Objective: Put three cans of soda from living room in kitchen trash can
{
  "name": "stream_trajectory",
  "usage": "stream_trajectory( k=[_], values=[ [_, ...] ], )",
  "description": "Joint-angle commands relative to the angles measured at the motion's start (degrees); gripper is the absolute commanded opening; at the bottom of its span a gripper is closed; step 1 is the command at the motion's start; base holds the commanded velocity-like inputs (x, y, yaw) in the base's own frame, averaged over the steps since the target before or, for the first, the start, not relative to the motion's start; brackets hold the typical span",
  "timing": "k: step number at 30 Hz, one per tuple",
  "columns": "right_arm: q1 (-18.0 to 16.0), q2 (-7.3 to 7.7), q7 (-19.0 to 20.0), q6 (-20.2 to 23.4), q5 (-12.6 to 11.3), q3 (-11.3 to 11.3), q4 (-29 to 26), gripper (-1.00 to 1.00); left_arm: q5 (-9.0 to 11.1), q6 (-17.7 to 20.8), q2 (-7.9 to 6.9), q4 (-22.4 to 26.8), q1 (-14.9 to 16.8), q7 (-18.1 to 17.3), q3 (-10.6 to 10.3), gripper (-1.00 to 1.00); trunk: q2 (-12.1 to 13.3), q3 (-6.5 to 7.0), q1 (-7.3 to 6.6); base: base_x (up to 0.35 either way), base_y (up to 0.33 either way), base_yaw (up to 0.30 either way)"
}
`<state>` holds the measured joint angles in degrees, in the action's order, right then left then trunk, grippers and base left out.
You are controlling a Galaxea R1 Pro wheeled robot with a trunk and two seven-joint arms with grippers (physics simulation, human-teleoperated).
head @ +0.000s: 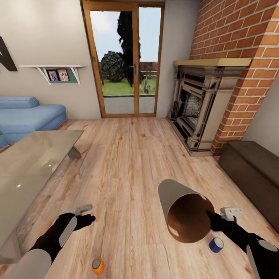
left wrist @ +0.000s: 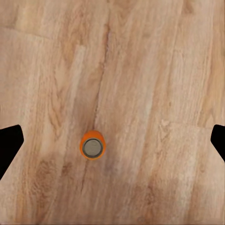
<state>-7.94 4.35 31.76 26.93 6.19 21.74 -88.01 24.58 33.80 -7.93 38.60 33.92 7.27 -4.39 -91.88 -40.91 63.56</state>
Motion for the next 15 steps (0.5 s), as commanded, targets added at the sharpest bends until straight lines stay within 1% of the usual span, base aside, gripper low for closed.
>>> stream_trajectory(
  k=[1, 2, 4, 5, 6, 7, 9, 10, 12, 15],
  values=[
    [-0.9, 0.03, 0.2, 1.3, -1.2, -0.1, -2.3, -1.0, 0.0, -0.6, 0.02, -0.6, 0.0, 0.0, 0.0, 1.0, -0.4, -0.18, 0.22, 0.0, 0.0, 0.0],
    [-2.8, 0.06, 0.2, 3.1, -1.2, -0.2, -2.5, -1.0, 0.0, -1.4, 0.05, -1.6, 0.0, 0.0, -0.1, 1.0, -0.8, -0.36, 0.44, 0.0, 0.0, 0.0],
    [-4.9, 0.12, 0.2, 4.5, -1.2, -0.3, -2.5, -1.0, 0.0, -1.9, 0.07, -2.4, 0.0, 0.0, -0.1, 1.0, -1.6, -0.72, 0.88, 0.0, 0.0, 0.0],
    [-7.2, 0.15, 0.2, 5.8, -1.3, -0.3, -2.3, -1.0, 0.0, -2.0, 0.08, -2.6, 0.0, 0.0, -0.1, 1.0, -2.0, -0.9, 1.1, 0.0, 0.0, 0.0],
    [-8.3, 0.17, 0.2, 6.3, -1.2, -0.3, -2.0, -1.0, 0.0, -2.3, 0.09, -3.0, 0.0, 0.0, -0.2, 1.0, -2.4, -1.08, 1.32, 0.0, 0.0, 0.0],
    [-10.6, 0.17, -0.4, 7.1, 0.1, -0.5, 0.1, -1.0, 0.0, -2.5, 0.1, -3.2, 0.0, 0.1, -0.3, 1.0, -2.8, -1.26, 1.54, 0.0, 0.0, 0.0],
    [-12.8, 0.04, -1.1, 7.6, 2.1, -1.0, 2.8, -1.0, 0.0, -2.6, 0.1, -3.4, 0.0, 0.1, -0.5, 1.0, -3.6, -1.62, 1.98, 0.0, 0.0, 0.0],
    [-14.6, 0.01, -1.7, 8.0, 4.0, -1.7, 5.2, -1.0, 0.0, -2.7, 0.1, -3.5, 0.0, 0.2, -0.6, 1.0, -4.0, -1.8, 2.2, 0.0, 0.0, 0.0],
    [-16.4, -0.03, -2.2, 8.2, 5.8, -2.9, 7.5, -1.0, 0.0, -2.9, 0.11, -3.5, 0.0, 0.3, -0.7, 1.0, -4.8, -2.16, 2.64, 0.0, 0.0, 0.0],
    [-17.6, -0.2, -2.5, 8.4, 7.0, -3.7, 9.1, -1.0, 0.0, -3.8, 0.11, -3.6, 0.0, 0.3, -0.7, 1.0, -6.0, -2.69, 3.3, 0.0, 0.0, 0.0]
  ],
)
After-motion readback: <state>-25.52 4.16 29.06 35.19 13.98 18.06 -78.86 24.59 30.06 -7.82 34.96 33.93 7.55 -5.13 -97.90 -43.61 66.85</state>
